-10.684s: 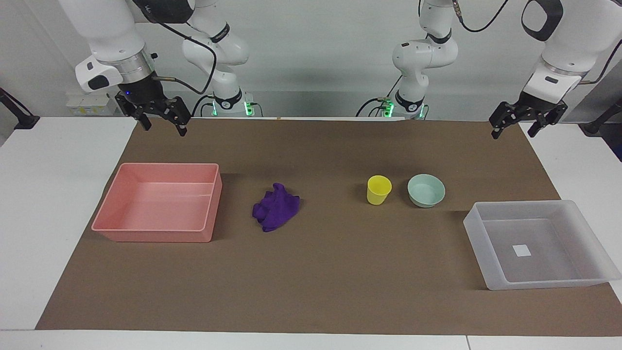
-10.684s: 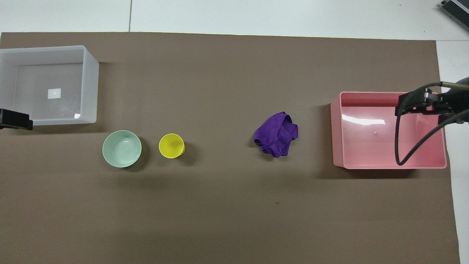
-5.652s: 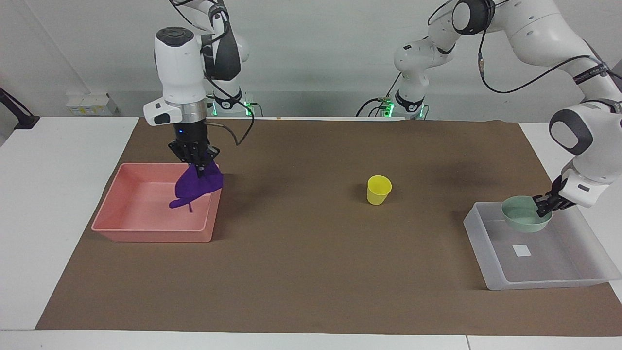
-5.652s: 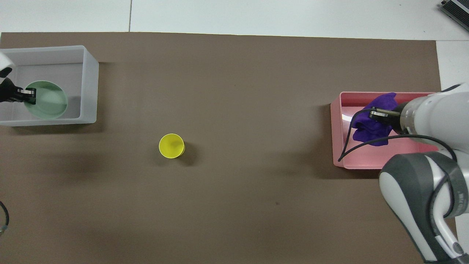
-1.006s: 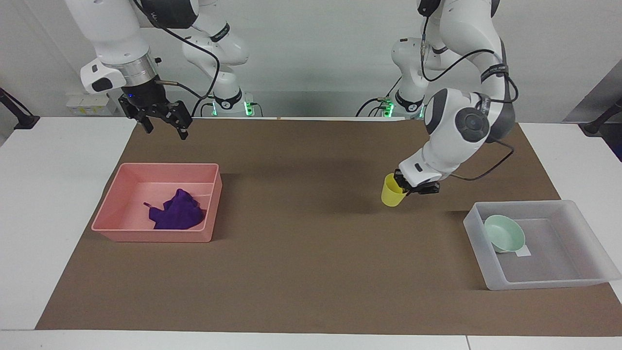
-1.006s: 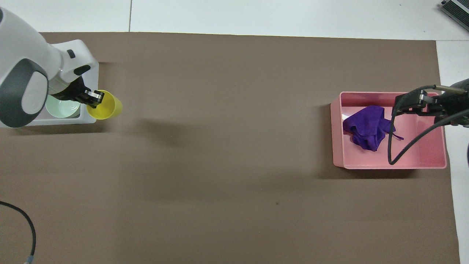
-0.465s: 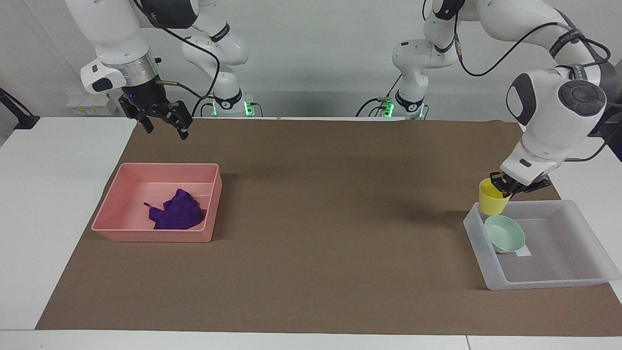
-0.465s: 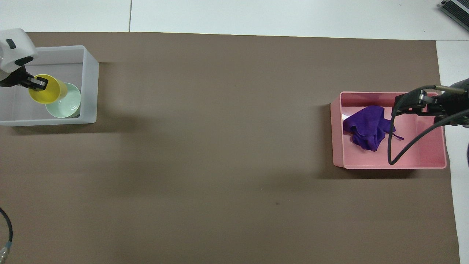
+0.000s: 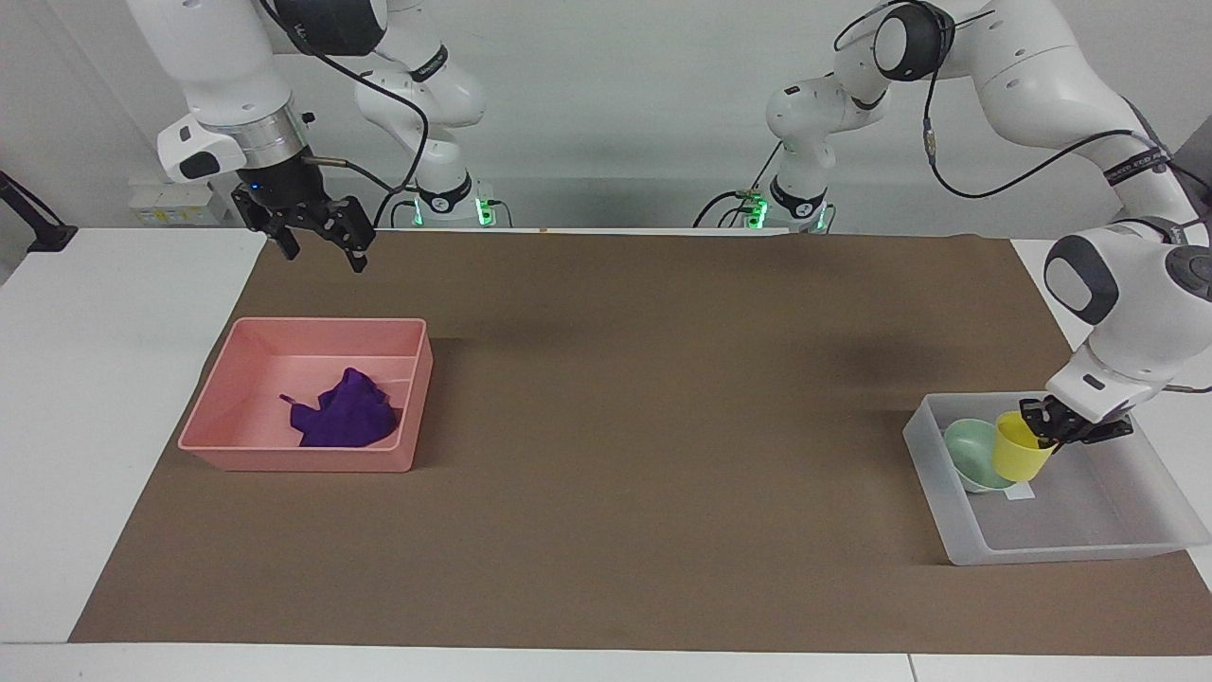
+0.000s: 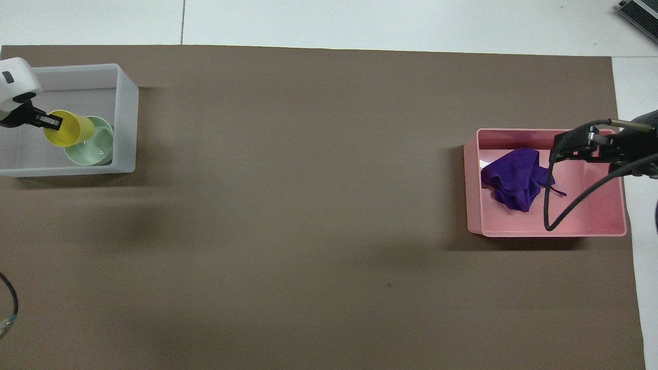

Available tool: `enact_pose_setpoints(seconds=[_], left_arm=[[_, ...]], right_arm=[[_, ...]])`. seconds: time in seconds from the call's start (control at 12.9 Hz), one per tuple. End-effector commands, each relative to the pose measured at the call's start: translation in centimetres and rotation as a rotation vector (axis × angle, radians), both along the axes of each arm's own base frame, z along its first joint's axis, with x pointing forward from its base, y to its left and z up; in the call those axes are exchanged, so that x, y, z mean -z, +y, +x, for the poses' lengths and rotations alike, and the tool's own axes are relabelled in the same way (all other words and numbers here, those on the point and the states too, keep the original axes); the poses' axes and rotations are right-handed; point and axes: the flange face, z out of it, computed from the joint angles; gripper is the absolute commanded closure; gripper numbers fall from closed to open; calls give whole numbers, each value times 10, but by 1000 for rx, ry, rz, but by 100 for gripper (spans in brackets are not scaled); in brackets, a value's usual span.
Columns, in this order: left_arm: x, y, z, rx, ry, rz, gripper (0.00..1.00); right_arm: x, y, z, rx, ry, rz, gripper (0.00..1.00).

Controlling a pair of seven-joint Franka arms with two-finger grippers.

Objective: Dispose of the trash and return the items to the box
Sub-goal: 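Lower the yellow cup into the green bowl and open the left gripper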

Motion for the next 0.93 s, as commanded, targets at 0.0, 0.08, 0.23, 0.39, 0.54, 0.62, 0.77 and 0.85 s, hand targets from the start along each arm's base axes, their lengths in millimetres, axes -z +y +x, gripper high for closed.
enact_pose_setpoints(seconds=[0.0, 0.08, 0.23, 0.39, 0.54, 0.62, 0.77, 0.85], left_arm=[[6, -4, -6, -9, 38, -42, 100], [14, 0, -9, -16, 58, -51, 100], [22, 1, -8, -17, 73, -55, 1], [1, -10, -6, -8, 72, -52, 0], [-43, -19, -10, -2, 77, -51, 0], [-63, -28, -17, -1, 89, -63, 0], [-101, -48, -35, -11, 112, -101, 0], [-118, -55, -46, -42, 132, -110, 0]], right_arm=[[0, -2, -3, -18, 8, 24, 0], [0, -2, -3, -18, 8, 24, 0], [0, -2, -3, -19, 8, 22, 0], [0, -1, -3, -21, 8, 24, 0], [0, -2, -3, -18, 8, 24, 0], [0, -2, -3, -18, 8, 24, 0], [0, -2, -3, -18, 8, 24, 0], [1, -2, -3, -18, 10, 24, 0]])
